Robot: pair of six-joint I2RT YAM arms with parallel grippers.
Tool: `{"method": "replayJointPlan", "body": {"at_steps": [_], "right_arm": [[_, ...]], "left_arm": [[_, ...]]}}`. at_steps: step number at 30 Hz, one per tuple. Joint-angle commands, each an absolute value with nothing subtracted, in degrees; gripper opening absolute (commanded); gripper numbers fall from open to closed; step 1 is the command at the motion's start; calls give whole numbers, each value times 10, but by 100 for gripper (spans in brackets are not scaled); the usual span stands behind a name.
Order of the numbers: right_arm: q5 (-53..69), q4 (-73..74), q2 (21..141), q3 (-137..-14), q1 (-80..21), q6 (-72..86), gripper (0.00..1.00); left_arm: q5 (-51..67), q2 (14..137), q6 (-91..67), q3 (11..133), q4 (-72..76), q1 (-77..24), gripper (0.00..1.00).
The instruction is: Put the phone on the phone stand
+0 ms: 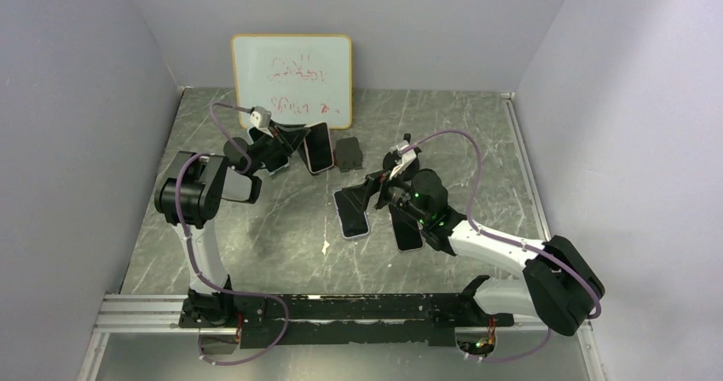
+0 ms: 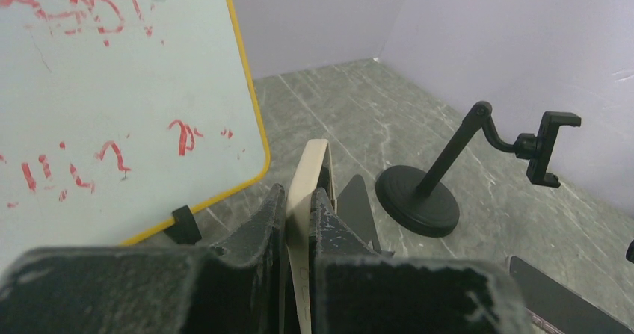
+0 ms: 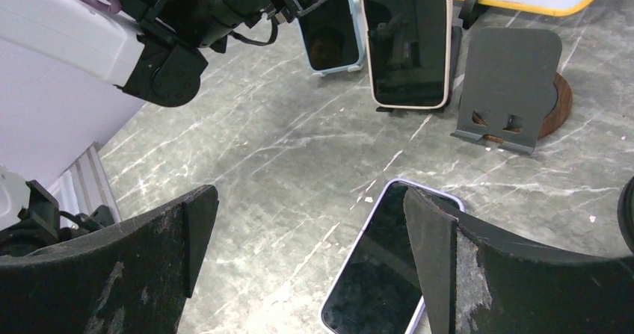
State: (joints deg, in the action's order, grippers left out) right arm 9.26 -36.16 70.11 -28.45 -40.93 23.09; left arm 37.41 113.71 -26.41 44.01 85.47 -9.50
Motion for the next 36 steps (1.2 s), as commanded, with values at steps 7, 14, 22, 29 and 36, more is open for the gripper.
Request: {"method": "replayJointPlan", "body": {"at_steps": [7, 14, 22, 29, 36], "right_arm": [[109, -387, 717, -283, -402, 234, 100], [117, -394, 729, -284, -400, 237, 100], [95, -371, 745, -286, -400, 226, 100], [100, -374, 763, -286, -400, 231, 100], [86, -323, 791, -311, -406, 213, 100]], "left_arm": [[363, 1137, -232, 413, 1051, -73, 5], [372, 1154, -235, 418, 1051, -69, 5], [371, 1163, -227, 405, 1051, -67, 5], [373, 1158, -228, 396, 1051, -59, 22], [368, 1136, -221, 383, 1050, -57, 69]]}}
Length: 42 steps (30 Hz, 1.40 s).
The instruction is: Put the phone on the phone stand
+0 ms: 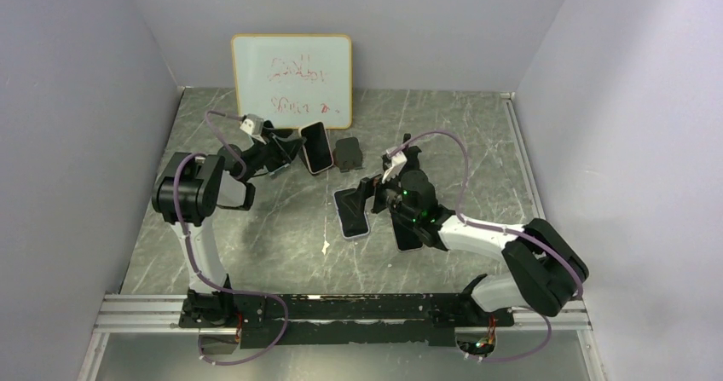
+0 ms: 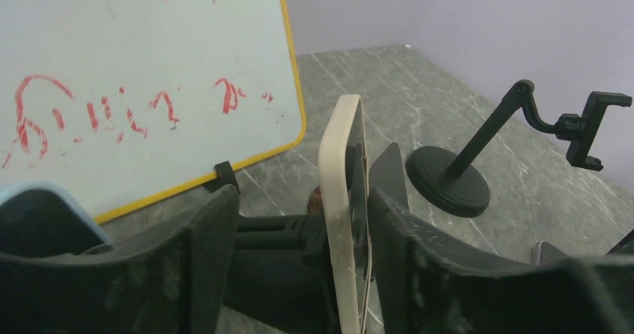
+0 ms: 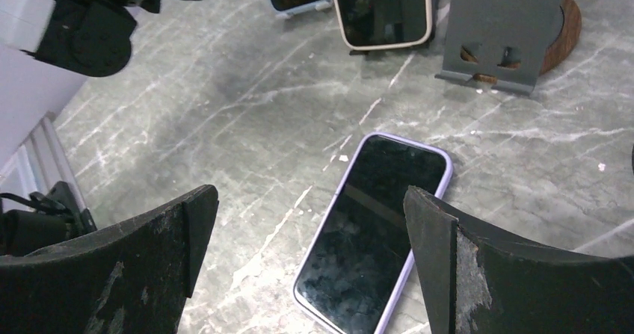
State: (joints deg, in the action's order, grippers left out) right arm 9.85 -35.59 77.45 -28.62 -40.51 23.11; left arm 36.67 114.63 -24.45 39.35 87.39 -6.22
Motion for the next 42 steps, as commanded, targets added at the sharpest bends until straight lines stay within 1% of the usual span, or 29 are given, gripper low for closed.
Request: {"method": "replayJointPlan", "body": {"at_steps": [1, 3, 6, 9, 14, 17, 21, 26, 29, 37, 42], "right_arm": [[71, -298, 795, -317, -412, 209, 100], [28, -260, 802, -330, -428, 197, 100], [-25, -224, 809, -337, -451, 187, 100], [-71, -191, 820, -343, -472, 186, 100], [-146, -140, 854, -357, -515, 184, 100], [-155, -130, 871, -361, -526, 188, 100], [-155, -126, 882, -365, -536, 197, 100], [-154, -123, 904, -378, -546, 206, 100], [-158, -121, 916, -387, -555, 212, 100], [-181, -104, 952, -416, -582, 227, 100], [-219, -75, 974, -430, -598, 241, 100]], "left_arm": [[368, 1132, -221, 381, 1050, -57, 79], [368, 1120, -220, 378, 1050, -56, 86], [366, 1100, -219, 370, 1050, -56, 89], [357, 1067, -218, 354, 1050, -56, 90], [314, 974, -216, 302, 1049, -56, 89], [269, 918, -229, 267, 1043, -56, 89], [242, 863, -235, 224, 1028, -64, 89], [211, 810, -161, 197, 923, -116, 88], [195, 809, -161, 180, 913, -134, 87], [178, 863, -201, 127, 988, -149, 85], [141, 864, -206, 102, 967, -164, 83]]}}
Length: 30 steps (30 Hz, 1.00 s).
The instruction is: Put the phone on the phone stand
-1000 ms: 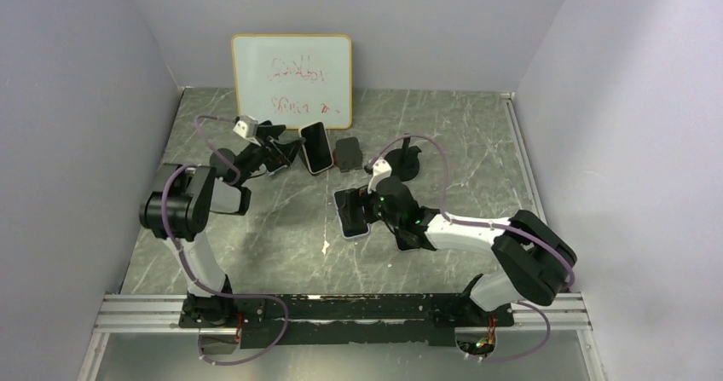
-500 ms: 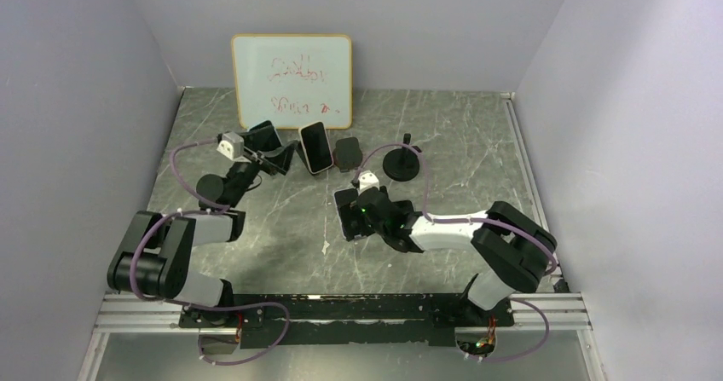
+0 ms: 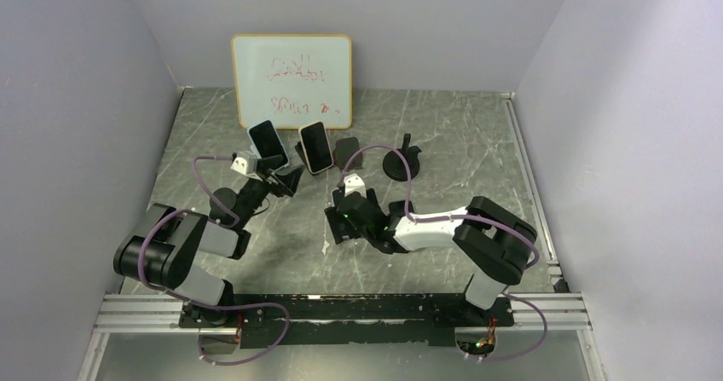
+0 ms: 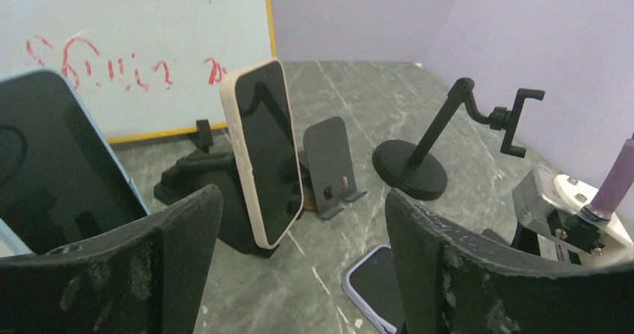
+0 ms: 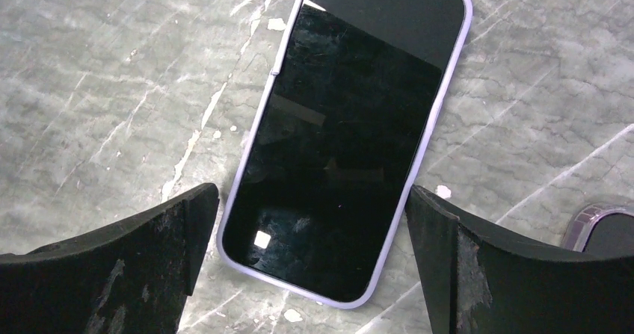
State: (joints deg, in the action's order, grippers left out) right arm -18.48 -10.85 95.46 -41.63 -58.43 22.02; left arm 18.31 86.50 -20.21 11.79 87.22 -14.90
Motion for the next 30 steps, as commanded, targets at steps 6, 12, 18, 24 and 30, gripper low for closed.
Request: {"method": "replayJointPlan", "body": {"at_steps": [6, 12, 18, 24, 30], "right_arm": [[-291, -23, 1002, -445, -615, 260, 89], [-318, -3, 1032, -446, -624, 269, 65], [-287, -30, 1038, -426, -624, 278, 62], [-214, -142, 998, -379, -623, 275, 63], [-136, -283, 937, -305, -622, 274, 64]], "left_arm": [[80, 840, -222, 71, 920, -183, 82], [16, 789, -224, 95, 737, -216, 81], [22, 801, -267, 122, 649, -231, 82], [58, 903, -355, 133, 685, -244, 81], [76, 973, -411, 165, 702, -276, 79]]}}
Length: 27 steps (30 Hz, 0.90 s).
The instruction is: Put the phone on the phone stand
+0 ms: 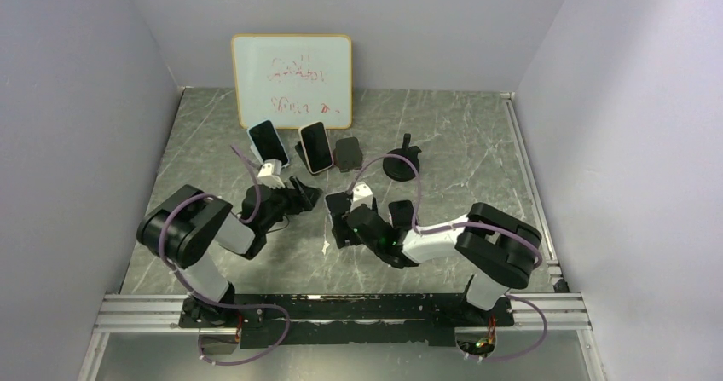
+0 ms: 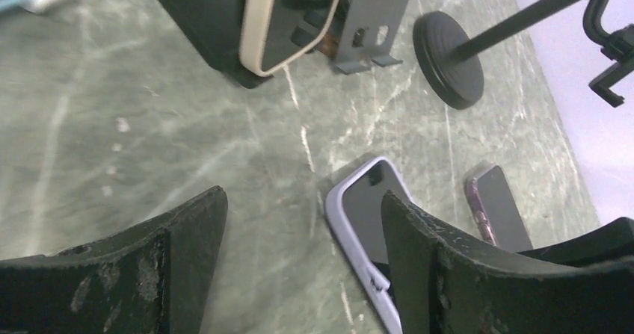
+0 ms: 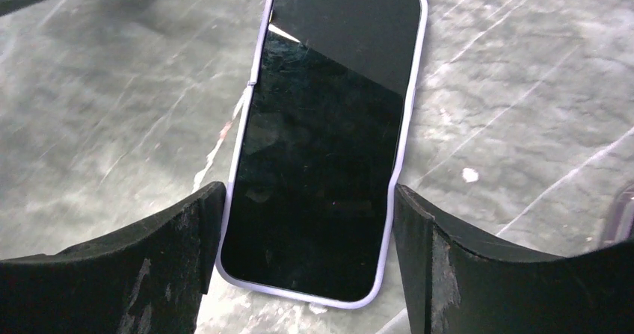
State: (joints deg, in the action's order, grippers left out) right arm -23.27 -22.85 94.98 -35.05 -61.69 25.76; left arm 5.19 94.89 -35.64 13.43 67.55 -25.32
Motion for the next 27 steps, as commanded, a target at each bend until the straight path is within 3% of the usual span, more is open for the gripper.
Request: {"method": "replayJointPlan", "body": {"at_steps": [1, 16, 23, 27], "right_arm": [[-133, -291, 934, -302, -621, 272, 64], [-149, -340, 912, -276, -621, 265, 64], [-150, -359, 912, -269, -621, 269, 64], [-153, -366, 909, -264, -621, 268, 64]], "left_arm": [[74, 980, -417, 169, 700, -281, 79], [53, 998, -491, 203, 581, -309, 75], [74, 999, -524, 203, 556, -312, 55], [82, 1000, -532, 198, 542, -316, 52]]}}
